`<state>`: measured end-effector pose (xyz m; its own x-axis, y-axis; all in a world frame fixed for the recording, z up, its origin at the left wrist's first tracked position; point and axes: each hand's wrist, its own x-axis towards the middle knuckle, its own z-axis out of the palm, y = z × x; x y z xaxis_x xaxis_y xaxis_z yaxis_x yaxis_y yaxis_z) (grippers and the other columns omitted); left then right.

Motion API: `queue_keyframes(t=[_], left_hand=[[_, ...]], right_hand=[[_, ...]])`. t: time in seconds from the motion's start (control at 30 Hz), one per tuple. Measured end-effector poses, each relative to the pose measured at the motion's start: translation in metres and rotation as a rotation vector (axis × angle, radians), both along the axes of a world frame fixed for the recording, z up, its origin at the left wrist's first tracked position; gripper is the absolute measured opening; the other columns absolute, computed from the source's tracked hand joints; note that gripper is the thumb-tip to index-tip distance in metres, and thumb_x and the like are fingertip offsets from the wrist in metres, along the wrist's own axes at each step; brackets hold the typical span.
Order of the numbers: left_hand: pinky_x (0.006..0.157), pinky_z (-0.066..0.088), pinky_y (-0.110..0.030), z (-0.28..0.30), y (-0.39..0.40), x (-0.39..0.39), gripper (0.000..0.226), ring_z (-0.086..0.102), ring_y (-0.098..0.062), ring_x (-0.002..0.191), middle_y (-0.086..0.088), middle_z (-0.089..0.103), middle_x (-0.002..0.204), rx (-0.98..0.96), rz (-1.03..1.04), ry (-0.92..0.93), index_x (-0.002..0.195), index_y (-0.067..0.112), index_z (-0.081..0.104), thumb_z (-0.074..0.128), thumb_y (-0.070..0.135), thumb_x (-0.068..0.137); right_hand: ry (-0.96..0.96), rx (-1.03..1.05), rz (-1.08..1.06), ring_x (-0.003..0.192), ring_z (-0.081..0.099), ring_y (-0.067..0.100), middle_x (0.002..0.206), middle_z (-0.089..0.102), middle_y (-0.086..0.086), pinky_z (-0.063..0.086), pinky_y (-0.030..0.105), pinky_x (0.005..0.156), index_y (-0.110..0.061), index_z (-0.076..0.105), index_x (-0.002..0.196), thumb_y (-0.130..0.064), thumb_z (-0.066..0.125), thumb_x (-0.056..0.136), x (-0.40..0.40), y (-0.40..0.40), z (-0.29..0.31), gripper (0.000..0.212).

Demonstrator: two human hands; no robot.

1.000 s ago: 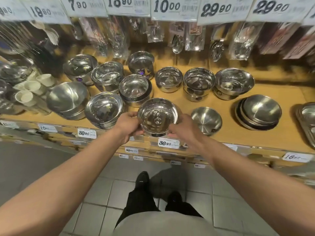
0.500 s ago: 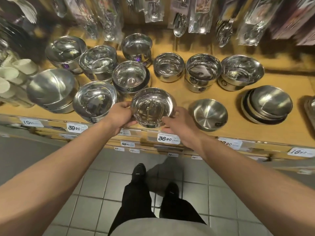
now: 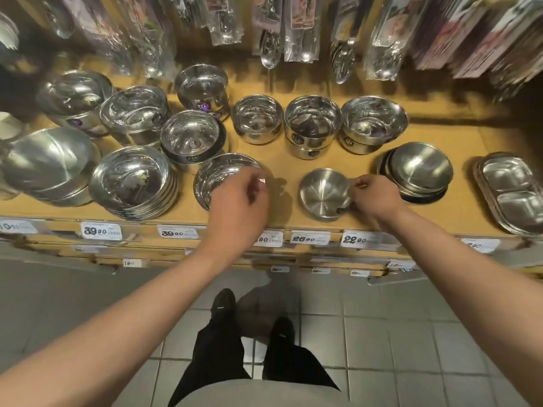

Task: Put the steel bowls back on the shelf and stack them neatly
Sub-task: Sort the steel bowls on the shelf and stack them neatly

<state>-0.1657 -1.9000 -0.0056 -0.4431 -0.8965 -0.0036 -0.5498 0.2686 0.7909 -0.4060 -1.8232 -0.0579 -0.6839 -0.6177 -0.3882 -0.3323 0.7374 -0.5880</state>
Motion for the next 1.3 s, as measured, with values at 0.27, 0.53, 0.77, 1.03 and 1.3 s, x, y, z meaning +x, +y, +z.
queue_keyframes(t=[0.27,0.53,0.77,1.03,1.3], left_hand=[[0.088,0.059,-0.053,-0.041,0.016,-0.058,0.015,0.074,-0.034,0.092,-0.010,0.074,0.092,0.635,0.052,0.011,0.082,0.024,0.056,0.062,0.019,0.095],[0.082,0.062,-0.046,-0.058,0.002,-0.069,0.021,0.078,-0.027,0.077,-0.007,0.077,0.087,0.671,0.111,0.016,0.116,0.013,0.059,0.061,0.009,0.096],[0.093,0.059,-0.046,-0.058,0.002,-0.064,0.012,0.077,-0.028,0.082,-0.009,0.078,0.084,0.692,0.152,0.056,0.099,0.019,0.060,0.059,0.007,0.096],[0.059,0.038,-0.015,-0.043,0.008,-0.054,0.030,0.050,-0.006,0.070,0.014,0.052,0.079,0.332,0.019,-0.136,0.123,0.004,0.062,0.058,0.011,0.094],[0.094,0.042,-0.030,-0.007,-0.007,-0.081,0.048,0.057,-0.028,0.122,-0.014,0.059,0.135,0.145,-0.073,-0.139,0.144,0.007,0.050,0.058,0.018,0.098]], right_hand=[[-0.565,-0.160,-0.298,0.080,0.078,0.026,0.100,0.074,0.022,0.064,0.026,0.063,0.002,0.065,0.100,-0.009,0.072,0.090,0.035,0.011,-0.021,0.016],[-0.556,-0.306,-0.301,0.098,0.073,0.030,0.109,0.066,0.011,0.064,0.034,0.078,-0.019,0.056,0.100,0.005,0.072,0.083,0.037,0.010,-0.029,0.033],[-0.596,-0.337,-0.253,0.095,0.075,0.026,0.112,0.068,0.012,0.063,0.035,0.086,-0.010,0.057,0.119,-0.001,0.071,0.086,0.039,0.013,-0.036,0.037],[-0.439,-0.366,-0.472,0.089,0.075,0.030,0.114,0.071,0.013,0.061,0.045,0.087,-0.011,0.059,0.128,-0.016,0.060,0.094,0.006,0.055,-0.023,0.034],[-0.110,-0.375,-0.652,0.088,0.064,0.028,0.083,0.063,0.004,0.056,0.056,0.094,-0.012,0.063,0.097,-0.019,0.056,0.093,-0.072,0.079,0.017,0.011]])
